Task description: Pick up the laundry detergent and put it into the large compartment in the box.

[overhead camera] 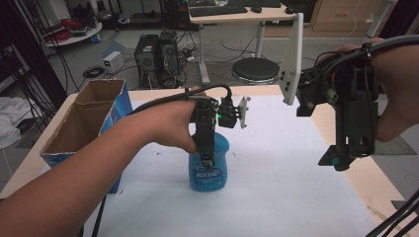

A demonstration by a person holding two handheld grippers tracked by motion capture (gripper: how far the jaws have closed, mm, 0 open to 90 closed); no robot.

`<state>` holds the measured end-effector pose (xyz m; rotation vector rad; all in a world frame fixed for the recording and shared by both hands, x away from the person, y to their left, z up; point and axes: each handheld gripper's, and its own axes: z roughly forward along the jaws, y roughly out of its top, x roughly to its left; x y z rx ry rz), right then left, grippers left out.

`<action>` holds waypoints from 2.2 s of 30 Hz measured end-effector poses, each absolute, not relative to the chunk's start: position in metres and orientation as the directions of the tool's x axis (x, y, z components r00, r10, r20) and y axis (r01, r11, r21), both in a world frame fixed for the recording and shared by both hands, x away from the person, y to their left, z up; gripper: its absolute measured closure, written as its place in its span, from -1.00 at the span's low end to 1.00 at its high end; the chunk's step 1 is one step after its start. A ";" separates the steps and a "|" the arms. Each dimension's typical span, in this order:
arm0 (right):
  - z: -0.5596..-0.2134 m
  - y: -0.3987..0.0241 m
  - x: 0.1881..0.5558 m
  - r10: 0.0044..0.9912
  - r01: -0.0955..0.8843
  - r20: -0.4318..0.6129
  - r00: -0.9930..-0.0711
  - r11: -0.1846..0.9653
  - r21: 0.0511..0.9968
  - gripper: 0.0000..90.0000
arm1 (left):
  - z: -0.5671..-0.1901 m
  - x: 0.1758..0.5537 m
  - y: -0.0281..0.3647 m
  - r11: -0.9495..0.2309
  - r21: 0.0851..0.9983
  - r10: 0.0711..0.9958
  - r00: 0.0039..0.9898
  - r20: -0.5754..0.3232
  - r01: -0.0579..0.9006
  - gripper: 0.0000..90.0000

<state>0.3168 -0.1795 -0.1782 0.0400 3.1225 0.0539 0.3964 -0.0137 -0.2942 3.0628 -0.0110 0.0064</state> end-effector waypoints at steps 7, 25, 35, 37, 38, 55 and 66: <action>-0.179 -0.179 0.316 0.022 0.022 -0.016 -1.000 0.999 0.031 -0.99 | -0.295 0.396 -0.013 -0.997 0.074 -0.007 1.000 -0.003 -0.007 -0.61; -0.182 -0.180 0.316 0.027 0.026 -0.014 -1.000 0.999 0.026 -0.99 | -0.296 0.395 -0.015 -0.999 0.051 -0.020 1.000 -0.008 -0.020 -0.46; -0.183 -0.178 0.316 0.024 0.024 -0.012 -1.000 0.999 0.021 -0.99 | -0.297 0.394 -0.015 -0.999 0.053 -0.014 1.000 -0.013 -0.013 -0.36; -0.183 -0.178 0.316 0.023 0.023 -0.011 -1.000 0.999 0.022 -0.99 | -0.297 0.394 -0.015 -0.998 0.054 -0.013 1.000 -0.013 -0.012 -0.35; -0.183 -0.178 0.316 0.024 0.023 -0.011 -1.000 0.999 0.022 -0.99 | -0.297 0.394 -0.015 -0.999 0.053 -0.014 1.000 -0.011 -0.014 -0.34; -0.186 -0.179 0.317 0.028 0.028 -0.009 -1.000 0.999 0.026 -0.99 | -0.295 0.394 -0.017 -0.999 0.038 -0.022 1.000 0.010 -0.022 -0.17; -0.187 -0.179 0.317 0.025 0.025 -0.009 -1.000 0.999 0.028 -0.99 | -0.288 0.394 -0.013 -0.999 0.039 0.004 1.000 0.017 0.003 -0.15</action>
